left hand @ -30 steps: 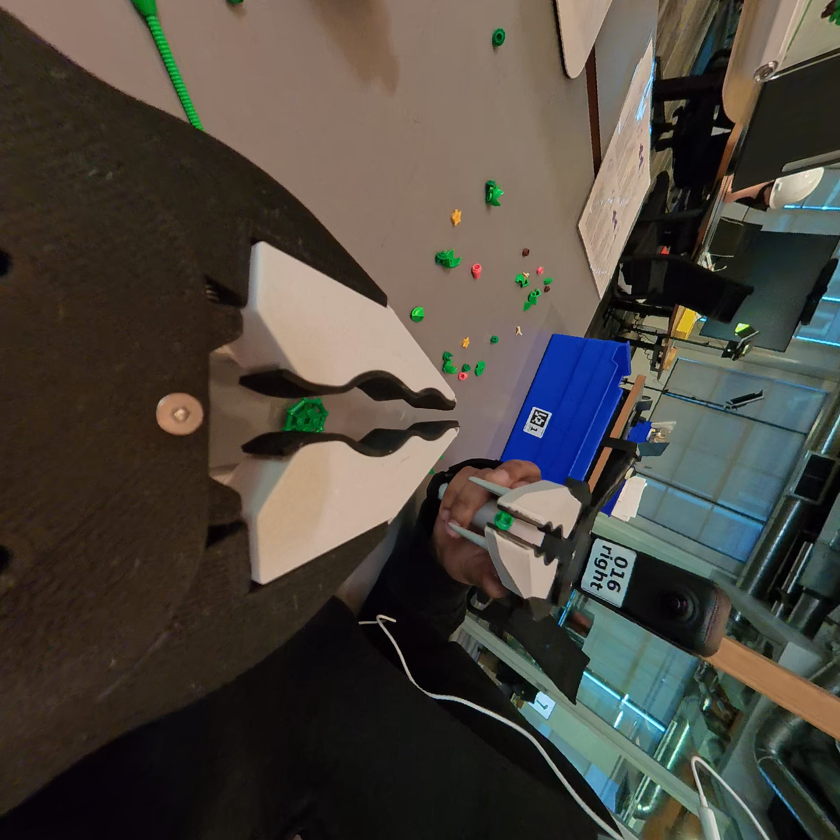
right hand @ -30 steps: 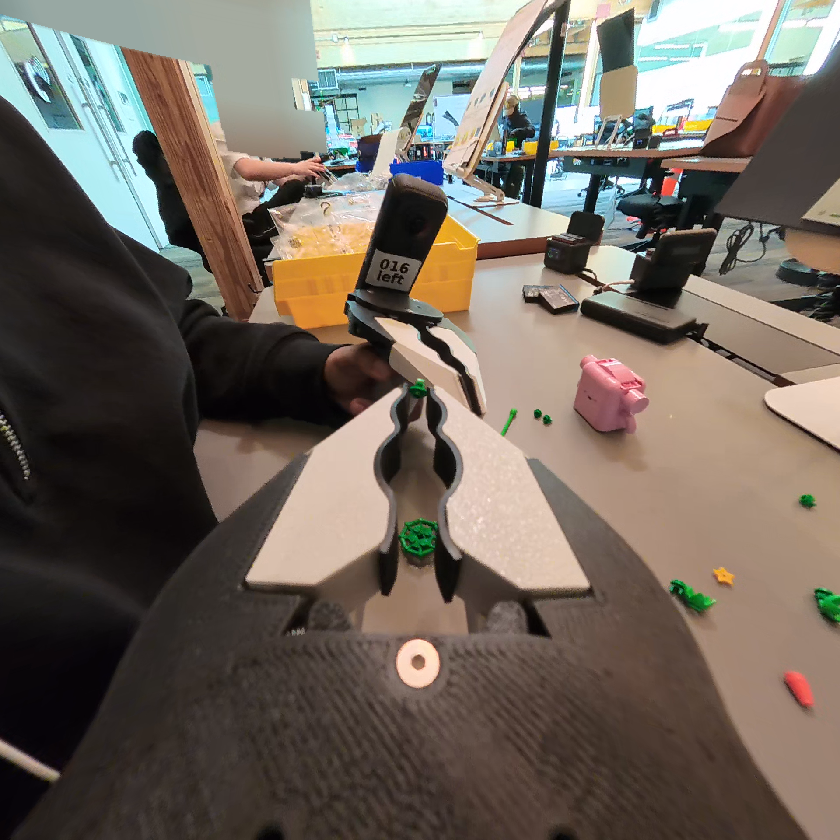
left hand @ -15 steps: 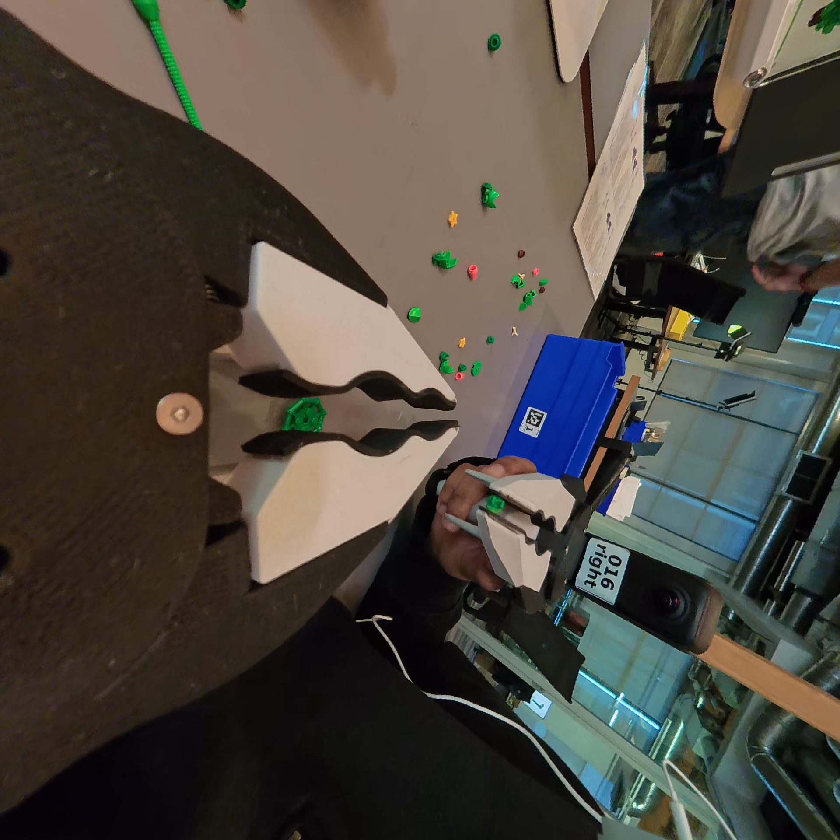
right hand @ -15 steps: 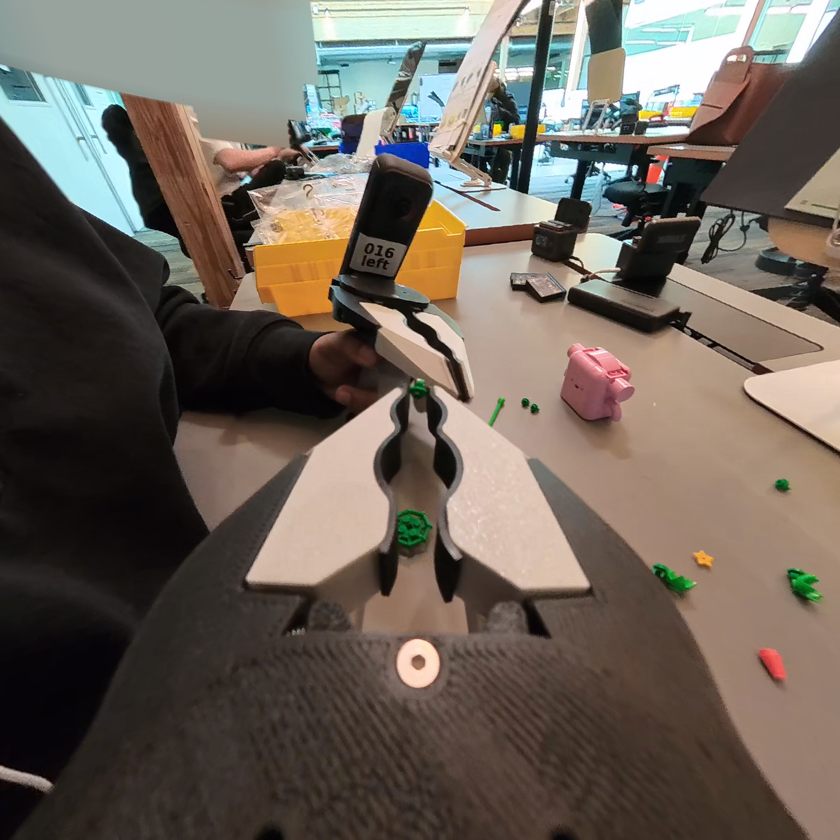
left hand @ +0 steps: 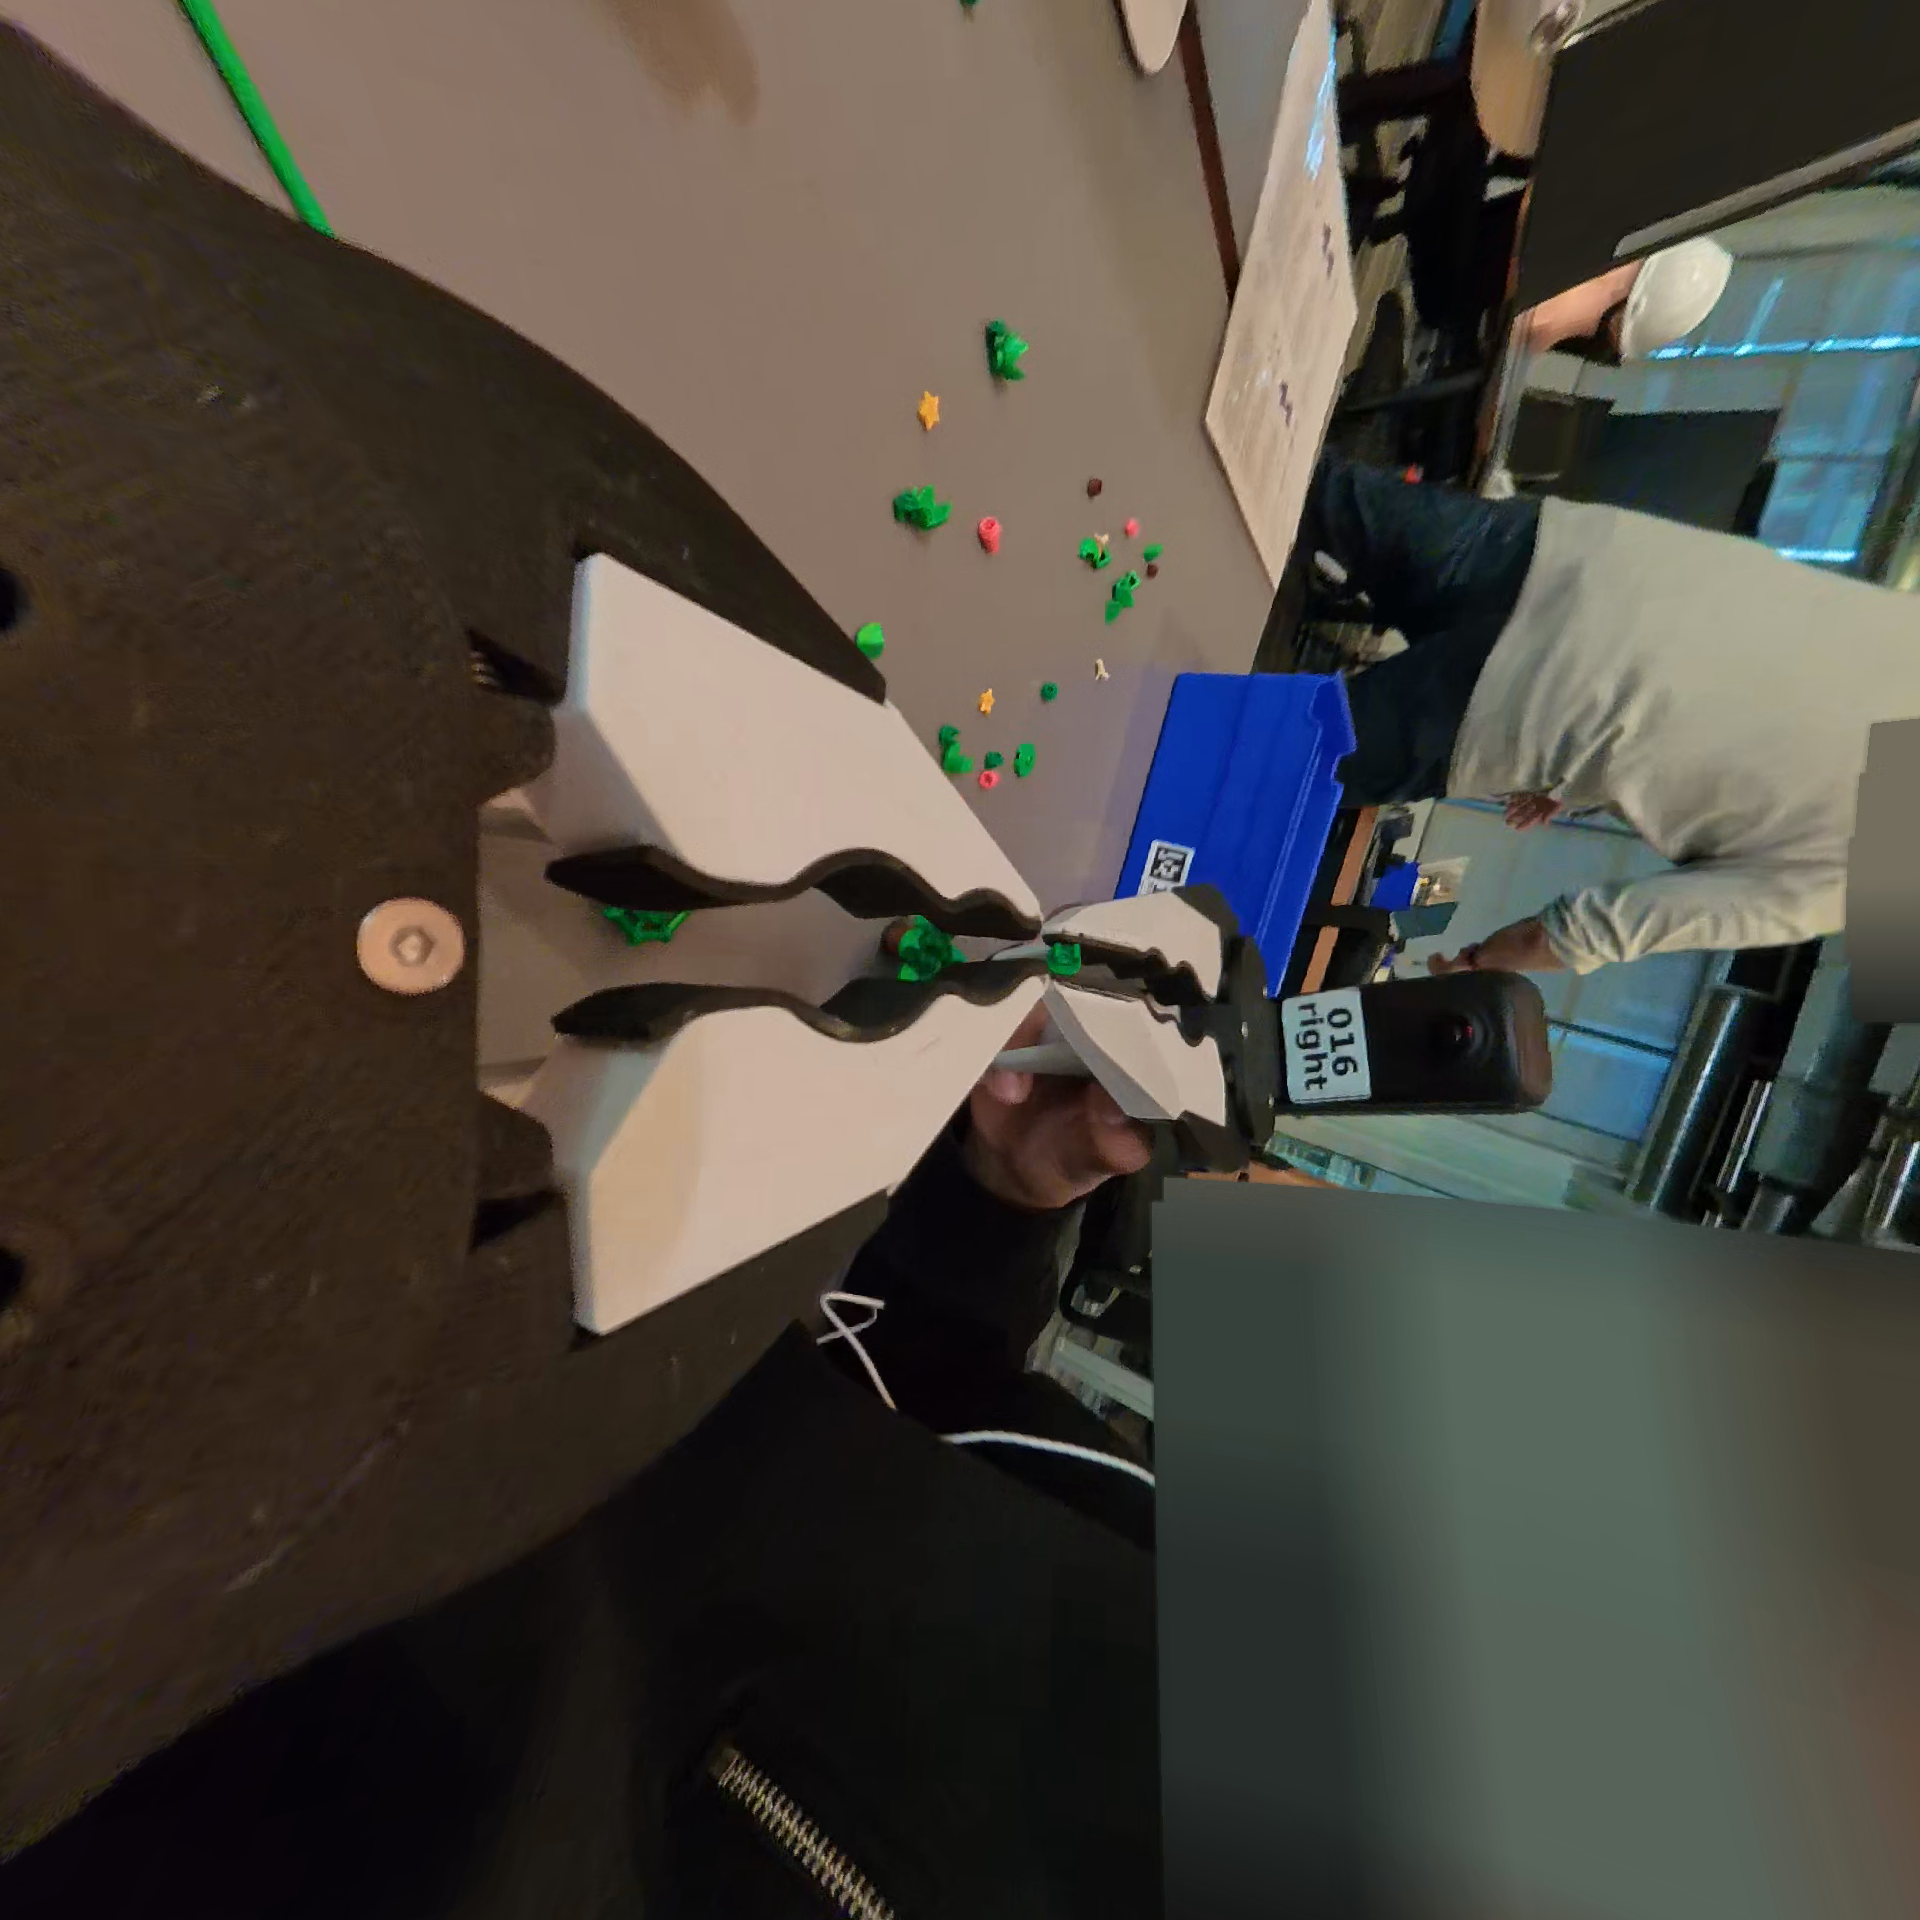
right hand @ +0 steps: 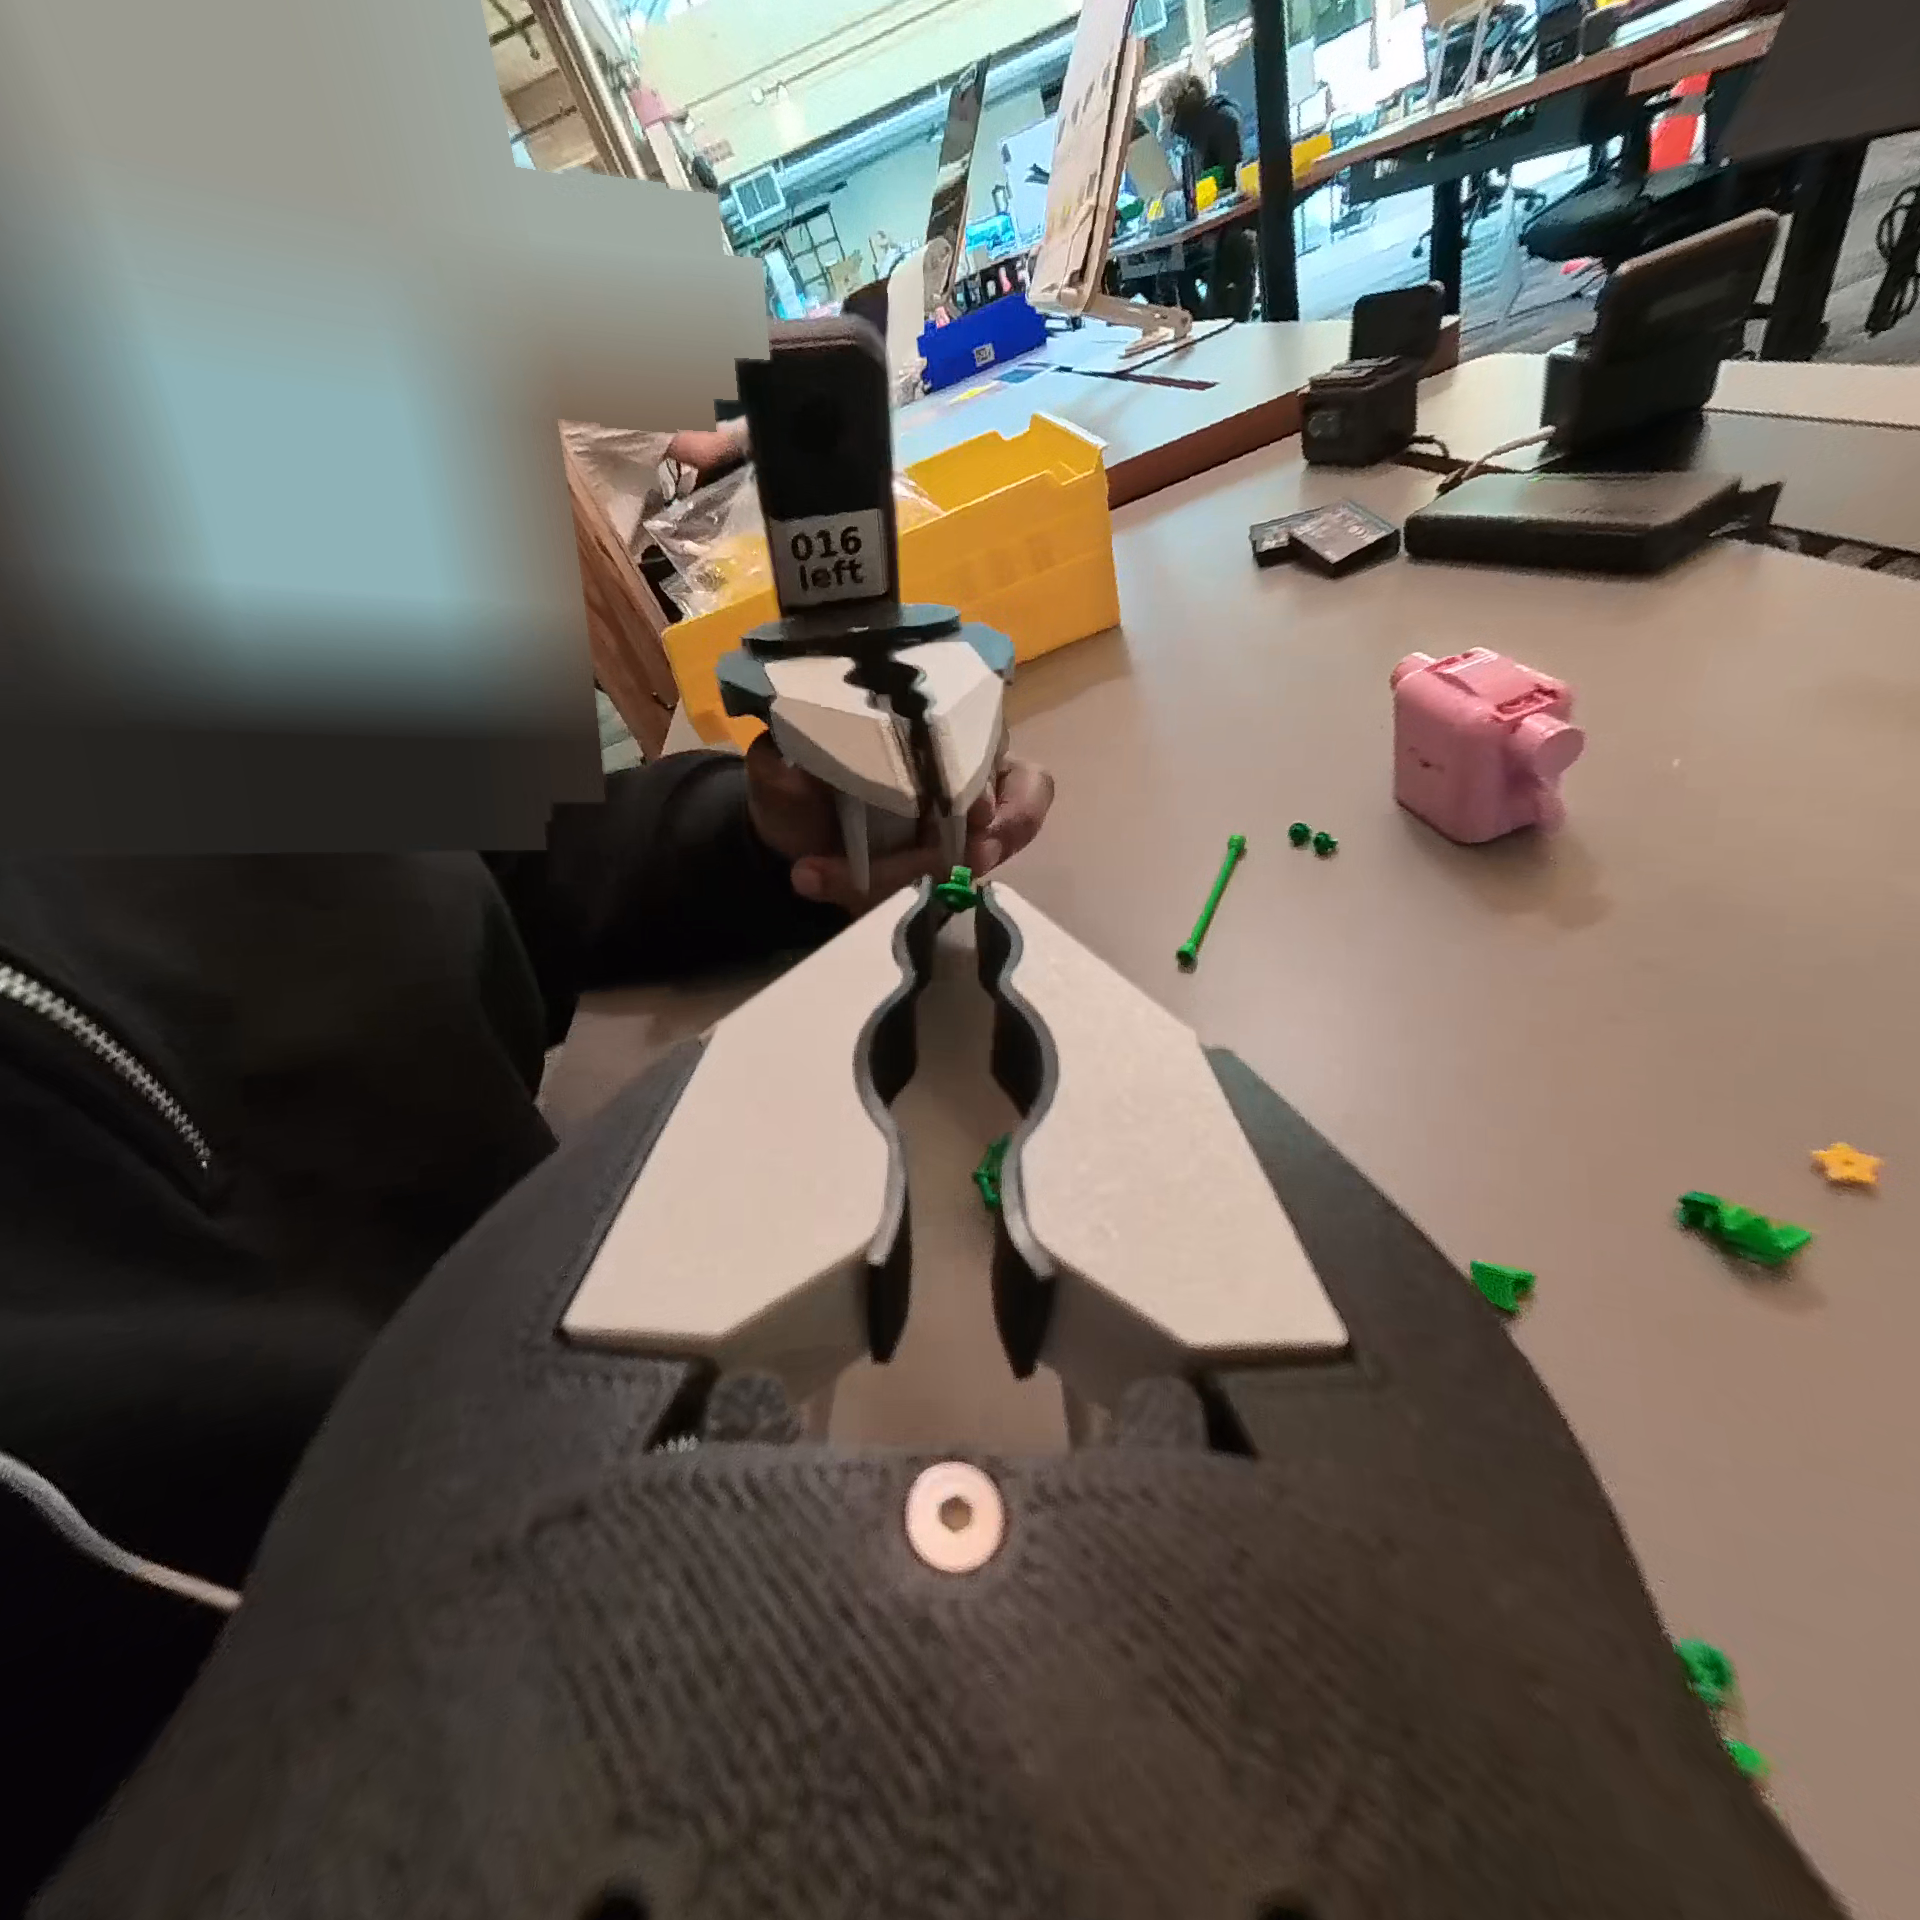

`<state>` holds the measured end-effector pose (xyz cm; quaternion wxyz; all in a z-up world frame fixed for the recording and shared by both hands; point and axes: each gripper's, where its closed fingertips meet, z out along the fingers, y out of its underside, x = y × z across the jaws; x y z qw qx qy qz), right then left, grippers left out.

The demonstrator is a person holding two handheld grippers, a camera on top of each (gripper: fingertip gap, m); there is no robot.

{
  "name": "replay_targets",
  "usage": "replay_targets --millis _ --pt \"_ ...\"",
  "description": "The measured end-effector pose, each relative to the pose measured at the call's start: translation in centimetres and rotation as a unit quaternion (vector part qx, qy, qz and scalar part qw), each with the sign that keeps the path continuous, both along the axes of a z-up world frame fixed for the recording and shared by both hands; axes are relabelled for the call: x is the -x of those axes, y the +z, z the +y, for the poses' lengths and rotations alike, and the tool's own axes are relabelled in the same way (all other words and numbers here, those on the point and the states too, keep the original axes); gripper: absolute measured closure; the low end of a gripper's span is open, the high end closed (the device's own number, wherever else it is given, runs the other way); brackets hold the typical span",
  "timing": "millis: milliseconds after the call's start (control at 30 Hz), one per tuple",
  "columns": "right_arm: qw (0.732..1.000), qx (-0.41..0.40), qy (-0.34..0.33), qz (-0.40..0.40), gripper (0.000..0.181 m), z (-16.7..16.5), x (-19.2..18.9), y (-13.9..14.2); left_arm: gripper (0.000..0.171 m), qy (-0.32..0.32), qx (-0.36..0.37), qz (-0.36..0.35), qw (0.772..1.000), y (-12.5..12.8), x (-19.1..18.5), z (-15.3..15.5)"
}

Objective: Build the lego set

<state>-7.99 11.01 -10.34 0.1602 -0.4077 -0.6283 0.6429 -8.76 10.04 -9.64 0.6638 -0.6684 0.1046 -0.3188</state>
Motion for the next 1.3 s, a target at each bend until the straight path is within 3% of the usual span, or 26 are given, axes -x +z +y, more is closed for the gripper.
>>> replay_targets --millis 100,267,600,767,1300 --pt "0.997 -0.079 -0.005 0.012 0.176 -0.3 0.0 -0.8 0.170 -0.037 0.037 -0.035 0.998 -0.6 -0.6 0.0" --pt "0.965 -0.253 -0.028 0.061 0.176 -1.0 0.1 -2.1 0.162 -0.077 0.120 -0.099 0.985 -2.3 -1.0 0.5" --pt "0.931 -0.351 -0.042 0.089 0.176 -1.0 0.2 -3.0 0.165 -0.122 0.177 -0.202 0.956 -2.8 -1.1 0.5" --pt "0.916 -0.385 -0.050 0.102 0.176 -1.0 0.4 -3.2 0.165 -0.118 0.200 -0.186 0.955 -3.7 -1.5 0.6" --pt "0.904 -0.411 -0.040 0.112 0.176 -1.2 0.1 -3.6 0.170 -0.128 0.206 -0.186 0.952 -3.9 -1.8 0.5"
